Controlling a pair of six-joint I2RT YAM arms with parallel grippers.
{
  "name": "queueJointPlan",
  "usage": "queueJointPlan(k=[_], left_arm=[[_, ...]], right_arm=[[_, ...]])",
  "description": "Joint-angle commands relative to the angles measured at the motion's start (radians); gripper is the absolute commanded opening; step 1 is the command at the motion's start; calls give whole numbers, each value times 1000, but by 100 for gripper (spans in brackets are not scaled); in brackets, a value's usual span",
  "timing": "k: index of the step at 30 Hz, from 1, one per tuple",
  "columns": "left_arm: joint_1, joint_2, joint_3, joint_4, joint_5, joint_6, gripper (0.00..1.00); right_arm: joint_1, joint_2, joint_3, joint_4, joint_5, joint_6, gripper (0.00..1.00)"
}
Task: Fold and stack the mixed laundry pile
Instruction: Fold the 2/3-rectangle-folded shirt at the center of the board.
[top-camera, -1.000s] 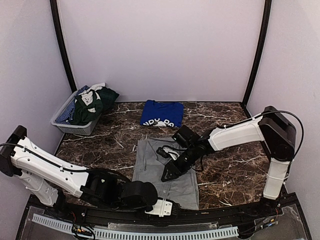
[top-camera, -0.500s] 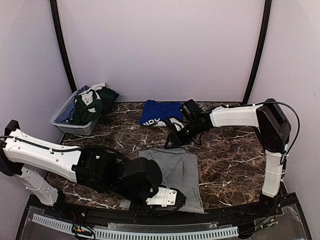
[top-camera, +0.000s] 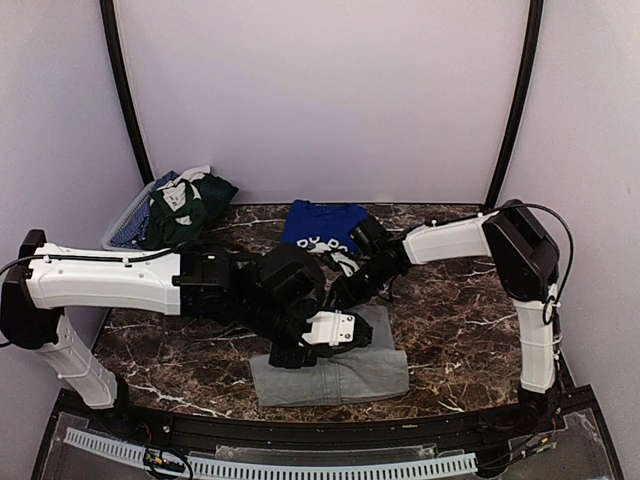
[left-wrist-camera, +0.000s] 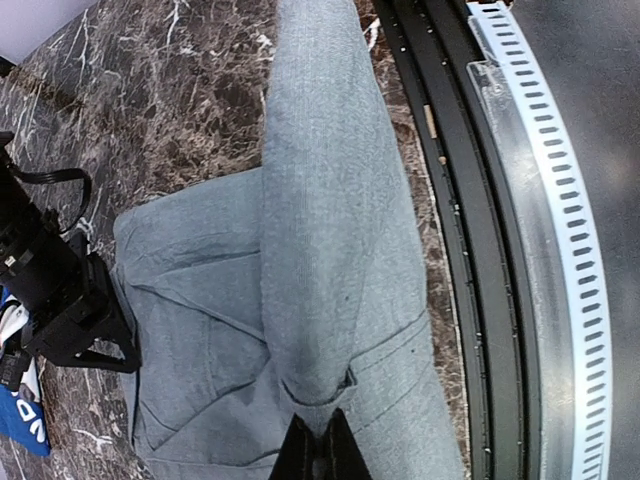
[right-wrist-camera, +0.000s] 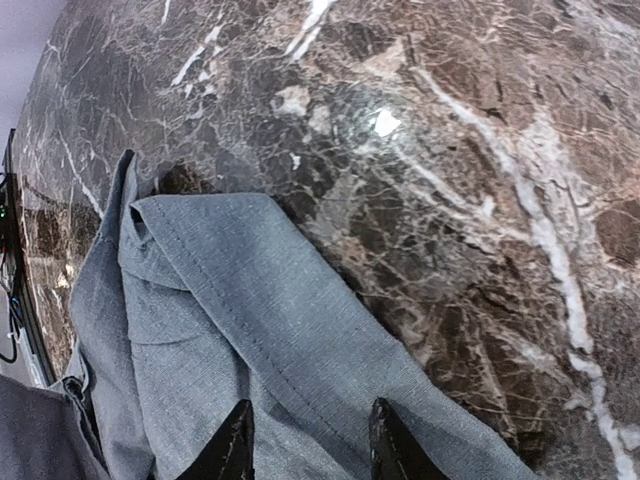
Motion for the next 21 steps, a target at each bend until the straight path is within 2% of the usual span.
queueJointPlan(k=[1,9,15,21], left_arm=[[56,23,32,72,28,124,0],[144,101,56,149,-18,279,0],[176,163,38,233,-108,372,0],[192,192,-33,414,-175,459,0]], right_arm=[[29,10,-49,16,-57,-4,36],[38,-26,-93,42,-127,3,35],[41,-21,-92,51,-174,10,34],[39,-27,-79,42,-185,19,34]])
